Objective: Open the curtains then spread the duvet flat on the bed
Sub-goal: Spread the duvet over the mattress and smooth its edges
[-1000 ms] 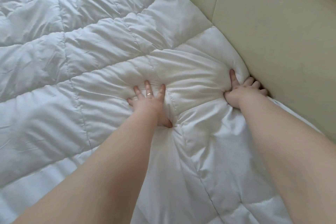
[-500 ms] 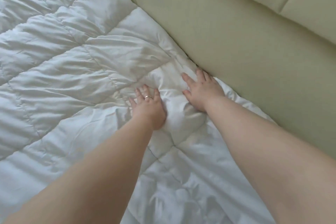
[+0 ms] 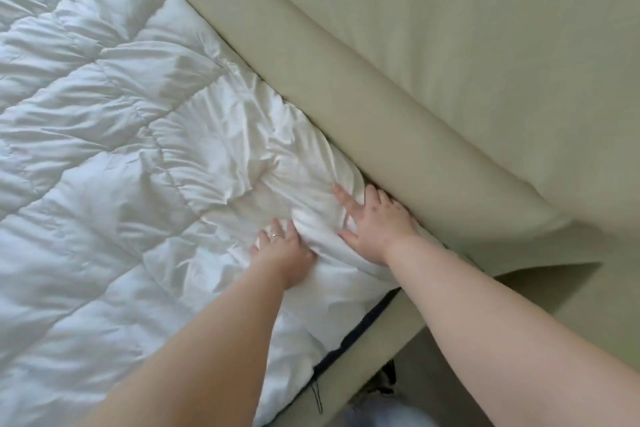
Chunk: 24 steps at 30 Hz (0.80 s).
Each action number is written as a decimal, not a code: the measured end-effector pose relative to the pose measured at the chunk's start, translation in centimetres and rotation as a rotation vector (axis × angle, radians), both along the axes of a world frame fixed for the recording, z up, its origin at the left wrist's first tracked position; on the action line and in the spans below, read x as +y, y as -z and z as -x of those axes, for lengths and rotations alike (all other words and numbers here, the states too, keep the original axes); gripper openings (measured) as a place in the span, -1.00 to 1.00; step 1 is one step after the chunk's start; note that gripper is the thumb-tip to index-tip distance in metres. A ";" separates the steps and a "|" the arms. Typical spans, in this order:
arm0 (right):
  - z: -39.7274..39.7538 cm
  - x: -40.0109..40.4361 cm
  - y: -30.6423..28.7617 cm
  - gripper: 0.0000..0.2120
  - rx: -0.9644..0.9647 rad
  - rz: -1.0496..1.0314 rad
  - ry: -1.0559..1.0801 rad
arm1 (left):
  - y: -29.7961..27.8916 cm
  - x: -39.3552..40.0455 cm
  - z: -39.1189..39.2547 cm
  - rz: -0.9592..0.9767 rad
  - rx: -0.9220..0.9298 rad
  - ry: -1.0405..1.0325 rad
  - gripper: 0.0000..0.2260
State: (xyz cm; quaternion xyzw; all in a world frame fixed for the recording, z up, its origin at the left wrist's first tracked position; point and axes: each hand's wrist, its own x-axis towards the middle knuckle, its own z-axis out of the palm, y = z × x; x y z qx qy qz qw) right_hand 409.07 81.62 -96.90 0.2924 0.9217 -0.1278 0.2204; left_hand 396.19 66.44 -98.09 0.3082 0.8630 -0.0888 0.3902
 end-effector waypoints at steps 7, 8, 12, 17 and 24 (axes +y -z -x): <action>-5.1 -0.2 -1.4 -0.26 -0.093 0.019 0.068 | -2.4 -4.6 -5.8 -0.046 0.048 0.191 -0.11; -5.0 0.4 -1.5 -0.27 -0.129 -0.005 0.053 | -2.5 -5.3 -5.8 -0.062 0.067 0.224 -0.11; -5.6 0.1 -0.9 -0.25 -0.328 -0.036 0.127 | -2.3 -8.9 -6.9 -0.034 0.103 0.297 -0.08; -6.8 -0.9 -1.1 -0.48 -0.151 0.188 0.543 | -2.5 -13.7 -7.6 0.048 0.168 0.115 0.03; -0.4 -8.3 -5.3 -0.82 -0.893 0.042 -0.220 | -1.5 -19.2 -8.9 0.117 0.143 -0.115 0.06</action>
